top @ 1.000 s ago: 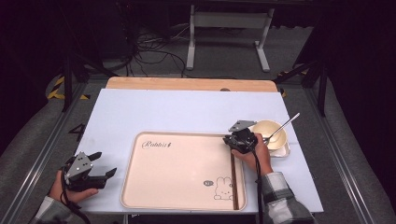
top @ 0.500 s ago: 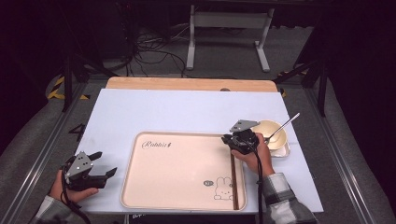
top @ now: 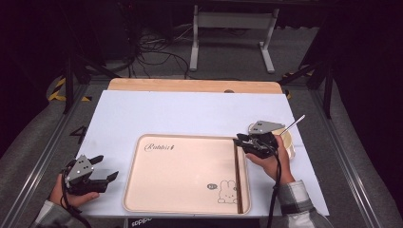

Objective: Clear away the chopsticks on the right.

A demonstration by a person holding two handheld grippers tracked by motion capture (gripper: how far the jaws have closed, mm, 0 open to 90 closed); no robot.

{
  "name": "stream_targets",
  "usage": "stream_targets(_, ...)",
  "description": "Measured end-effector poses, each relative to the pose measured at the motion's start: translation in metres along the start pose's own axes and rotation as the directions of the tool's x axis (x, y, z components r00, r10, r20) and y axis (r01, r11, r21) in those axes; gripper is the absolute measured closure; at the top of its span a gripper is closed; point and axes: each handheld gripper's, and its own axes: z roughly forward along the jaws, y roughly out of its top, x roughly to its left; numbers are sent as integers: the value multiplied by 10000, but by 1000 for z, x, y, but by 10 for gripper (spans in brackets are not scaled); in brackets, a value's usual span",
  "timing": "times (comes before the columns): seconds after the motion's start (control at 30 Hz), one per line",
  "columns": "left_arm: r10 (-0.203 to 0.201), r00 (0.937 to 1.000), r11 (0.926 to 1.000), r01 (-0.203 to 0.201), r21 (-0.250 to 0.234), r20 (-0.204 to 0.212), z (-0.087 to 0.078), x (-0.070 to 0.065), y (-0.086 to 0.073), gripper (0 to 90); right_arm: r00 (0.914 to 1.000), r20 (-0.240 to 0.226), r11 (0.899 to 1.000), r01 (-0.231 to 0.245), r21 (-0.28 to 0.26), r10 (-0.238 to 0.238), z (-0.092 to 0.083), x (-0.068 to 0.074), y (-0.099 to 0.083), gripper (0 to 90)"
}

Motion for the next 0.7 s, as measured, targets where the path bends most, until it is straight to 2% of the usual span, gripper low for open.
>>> stream_targets(0.1,-44,10000,10000,44,-44,1,-1,0,-1,204,9990,393,9996,-210,-206,218,-14,-9,-1,644)
stream_targets(0.23,-20,10000,10000,20,-18,14,-1,0,-1,203,9963,680,9980,-492,-388,518,-27,-19,-3,588)
stream_targets(0.37,-42,10000,10000,42,-31,1,-2,0,-1,203,9869,1269,9932,-912,-718,998,-47,-35,-8,514)
stream_targets(0.53,1,10000,10000,-1,2,-22,-1,1,-1,201,9637,2014,9809,-1536,-1195,1755,-69,-54,-17,451)
stream_targets(0.6,-20,10000,10000,20,7,0,-1,0,-2,202,9469,2385,9729,-1876,-1352,2157,-79,-62,-22,422)
stream_targets(0.7,-29,10000,10000,29,17,2,-1,0,-2,202,9276,2643,9607,-2287,-1571,2640,-91,-74,-31,406)
